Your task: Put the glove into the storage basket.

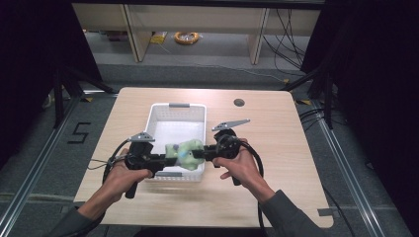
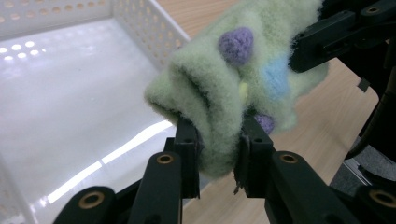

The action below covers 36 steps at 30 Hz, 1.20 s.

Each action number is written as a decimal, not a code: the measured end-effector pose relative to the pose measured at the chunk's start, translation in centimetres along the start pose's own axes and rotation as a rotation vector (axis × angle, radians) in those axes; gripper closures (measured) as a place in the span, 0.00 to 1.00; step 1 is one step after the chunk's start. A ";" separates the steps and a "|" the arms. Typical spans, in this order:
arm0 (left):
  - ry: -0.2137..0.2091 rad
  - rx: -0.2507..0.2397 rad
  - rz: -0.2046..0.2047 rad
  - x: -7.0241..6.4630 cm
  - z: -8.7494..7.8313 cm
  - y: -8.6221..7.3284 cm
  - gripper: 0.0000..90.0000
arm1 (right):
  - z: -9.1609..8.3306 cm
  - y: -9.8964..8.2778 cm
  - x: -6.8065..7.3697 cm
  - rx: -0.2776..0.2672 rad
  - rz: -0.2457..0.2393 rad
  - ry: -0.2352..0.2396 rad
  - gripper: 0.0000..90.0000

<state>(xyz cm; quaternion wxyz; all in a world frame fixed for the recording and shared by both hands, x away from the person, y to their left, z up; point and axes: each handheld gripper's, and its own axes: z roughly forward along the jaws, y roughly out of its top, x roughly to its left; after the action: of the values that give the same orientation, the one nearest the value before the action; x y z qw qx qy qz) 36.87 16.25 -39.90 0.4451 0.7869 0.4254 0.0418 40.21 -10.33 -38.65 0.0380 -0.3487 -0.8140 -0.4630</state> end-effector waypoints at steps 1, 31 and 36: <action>0.008 0.009 -0.002 0.6 0.0 0.0 0.81 | 0.7 0.3 -0.2 0.005 -0.009 -0.003 0.81; 0.047 0.190 -0.059 5.8 2.6 -1.4 0.80 | 7.8 -0.1 -2.2 0.139 0.084 -0.040 0.80; 0.036 0.227 -0.058 6.4 3.1 -1.3 0.80 | 8.4 -0.2 -2.5 0.161 0.076 -0.059 0.79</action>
<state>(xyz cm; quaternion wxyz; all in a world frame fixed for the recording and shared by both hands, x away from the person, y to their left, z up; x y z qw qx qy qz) 41.50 18.95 -44.71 0.3466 0.8187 0.4578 -0.0055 44.13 -5.18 -44.56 0.0595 -0.3886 -0.8356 -0.3837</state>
